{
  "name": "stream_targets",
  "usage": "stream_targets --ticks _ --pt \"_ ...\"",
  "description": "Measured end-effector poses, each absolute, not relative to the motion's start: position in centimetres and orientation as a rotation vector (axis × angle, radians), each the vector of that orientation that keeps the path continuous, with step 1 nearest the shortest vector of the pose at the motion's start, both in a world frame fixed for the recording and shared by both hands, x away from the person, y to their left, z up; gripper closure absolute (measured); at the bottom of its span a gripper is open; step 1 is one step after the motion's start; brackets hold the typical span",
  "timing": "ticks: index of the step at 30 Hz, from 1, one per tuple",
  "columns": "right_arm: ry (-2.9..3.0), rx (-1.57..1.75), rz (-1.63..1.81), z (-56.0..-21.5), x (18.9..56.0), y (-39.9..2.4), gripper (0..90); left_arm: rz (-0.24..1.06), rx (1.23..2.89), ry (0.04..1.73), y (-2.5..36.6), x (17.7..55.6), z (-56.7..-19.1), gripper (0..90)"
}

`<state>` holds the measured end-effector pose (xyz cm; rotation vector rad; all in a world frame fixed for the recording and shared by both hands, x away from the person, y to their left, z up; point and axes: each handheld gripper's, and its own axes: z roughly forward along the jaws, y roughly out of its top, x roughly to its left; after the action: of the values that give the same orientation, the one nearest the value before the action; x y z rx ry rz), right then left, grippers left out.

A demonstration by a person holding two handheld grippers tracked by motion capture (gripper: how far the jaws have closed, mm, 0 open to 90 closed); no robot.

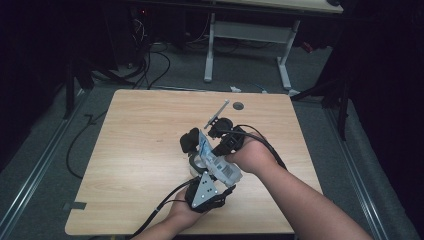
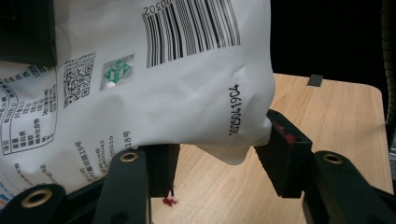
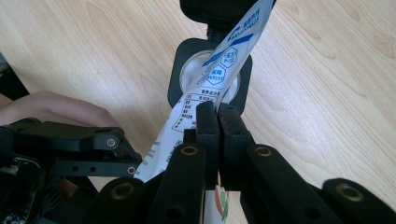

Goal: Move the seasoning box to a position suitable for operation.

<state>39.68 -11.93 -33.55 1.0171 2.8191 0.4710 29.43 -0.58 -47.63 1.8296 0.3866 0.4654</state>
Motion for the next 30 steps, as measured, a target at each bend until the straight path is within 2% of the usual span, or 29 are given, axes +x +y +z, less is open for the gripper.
stream_targets --ticks 30 --pt "2.826 1.011 0.464 -33.57 39.76 -11.92 88.7 0.467 1.828 0.382 -0.56 29.34 -47.57 51.3"
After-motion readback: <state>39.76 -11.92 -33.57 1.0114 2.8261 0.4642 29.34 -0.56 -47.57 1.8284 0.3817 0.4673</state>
